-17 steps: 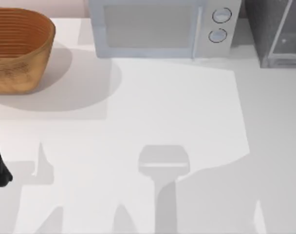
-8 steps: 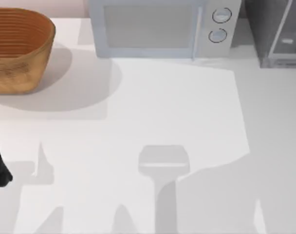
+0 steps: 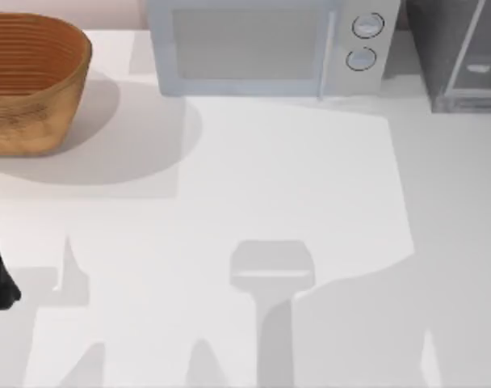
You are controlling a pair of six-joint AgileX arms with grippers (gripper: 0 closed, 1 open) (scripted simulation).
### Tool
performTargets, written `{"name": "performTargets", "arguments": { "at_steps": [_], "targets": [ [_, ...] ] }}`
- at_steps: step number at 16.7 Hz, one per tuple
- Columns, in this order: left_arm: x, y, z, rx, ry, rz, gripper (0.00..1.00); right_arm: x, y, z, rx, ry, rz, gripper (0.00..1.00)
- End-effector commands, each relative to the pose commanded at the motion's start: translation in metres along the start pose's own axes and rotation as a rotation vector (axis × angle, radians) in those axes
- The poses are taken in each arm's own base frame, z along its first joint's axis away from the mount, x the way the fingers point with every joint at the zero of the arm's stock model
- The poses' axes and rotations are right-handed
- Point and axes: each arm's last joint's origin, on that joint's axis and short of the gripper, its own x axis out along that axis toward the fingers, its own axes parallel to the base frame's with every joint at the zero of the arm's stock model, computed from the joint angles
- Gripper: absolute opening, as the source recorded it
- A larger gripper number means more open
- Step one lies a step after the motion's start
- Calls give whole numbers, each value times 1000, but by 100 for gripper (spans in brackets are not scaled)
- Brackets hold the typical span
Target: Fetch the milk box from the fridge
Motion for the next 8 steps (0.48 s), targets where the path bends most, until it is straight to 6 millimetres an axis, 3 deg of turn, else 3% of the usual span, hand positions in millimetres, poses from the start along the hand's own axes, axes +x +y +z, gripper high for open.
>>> {"name": "performTargets", "arguments": {
  "at_steps": [8],
  "targets": [
    [0,0,0,0,0,0,100,0,-2,2,1,-1,-4,0]
  ]
}}
